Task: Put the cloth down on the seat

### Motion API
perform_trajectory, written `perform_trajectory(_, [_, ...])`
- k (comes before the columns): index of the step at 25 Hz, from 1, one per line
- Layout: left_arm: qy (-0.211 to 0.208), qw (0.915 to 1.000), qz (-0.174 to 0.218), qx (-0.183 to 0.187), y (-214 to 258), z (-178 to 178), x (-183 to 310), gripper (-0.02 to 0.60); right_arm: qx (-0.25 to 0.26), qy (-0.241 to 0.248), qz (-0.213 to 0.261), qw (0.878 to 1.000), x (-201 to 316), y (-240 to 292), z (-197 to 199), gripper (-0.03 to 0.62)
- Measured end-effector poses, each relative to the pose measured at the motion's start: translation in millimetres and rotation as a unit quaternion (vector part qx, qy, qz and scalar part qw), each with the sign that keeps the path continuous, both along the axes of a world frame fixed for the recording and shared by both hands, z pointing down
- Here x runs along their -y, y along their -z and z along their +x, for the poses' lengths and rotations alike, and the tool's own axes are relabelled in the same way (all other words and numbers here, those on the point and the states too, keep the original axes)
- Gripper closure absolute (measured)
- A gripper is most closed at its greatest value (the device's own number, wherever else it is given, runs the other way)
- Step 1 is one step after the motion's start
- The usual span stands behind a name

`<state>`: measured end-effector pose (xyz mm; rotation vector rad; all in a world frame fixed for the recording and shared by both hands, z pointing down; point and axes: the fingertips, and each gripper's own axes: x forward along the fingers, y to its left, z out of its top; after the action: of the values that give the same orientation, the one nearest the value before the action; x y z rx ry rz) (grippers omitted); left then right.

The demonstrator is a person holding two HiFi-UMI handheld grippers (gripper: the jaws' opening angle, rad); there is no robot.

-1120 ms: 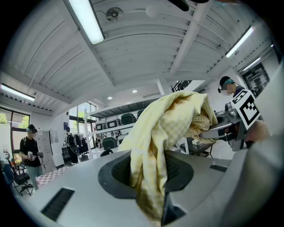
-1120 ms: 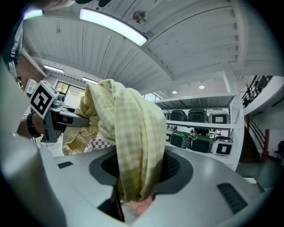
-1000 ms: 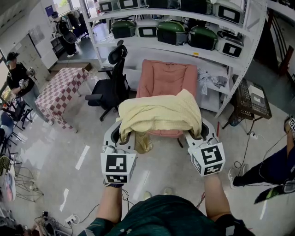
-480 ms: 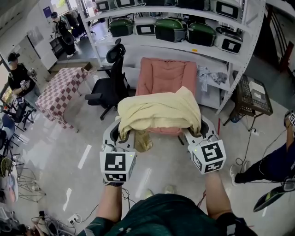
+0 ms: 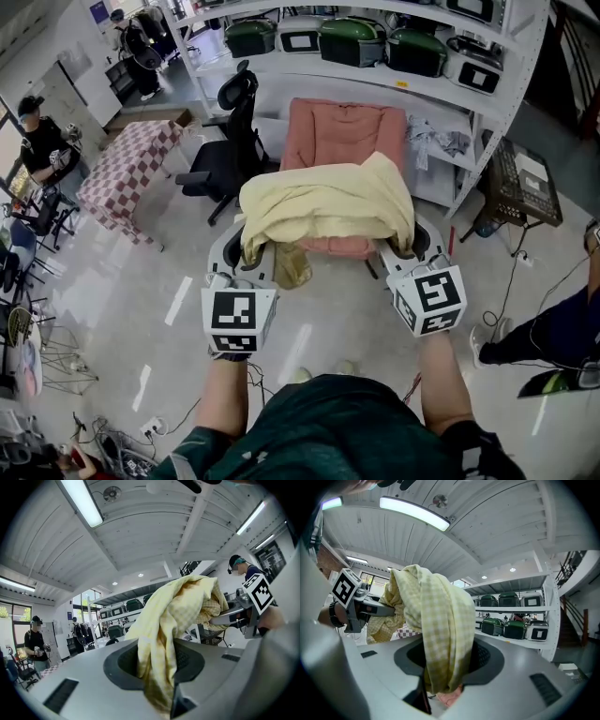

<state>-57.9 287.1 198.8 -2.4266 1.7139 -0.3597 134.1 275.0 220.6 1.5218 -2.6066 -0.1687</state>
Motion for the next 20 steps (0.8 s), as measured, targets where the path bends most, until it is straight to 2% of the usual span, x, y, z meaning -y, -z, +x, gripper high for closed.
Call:
perform_trajectory(12, [0.010,0.9999,-0.008,0.008,-12,21,5,0.469,0.013,0.015,-0.009,1.000,10,-13,17,0.419])
perform_trajectory(20, [0.003,0.9999,-0.012,0.005,-21,23,34,0.468,0.010,0.007,-0.014,1.000,37,-21,19,0.419])
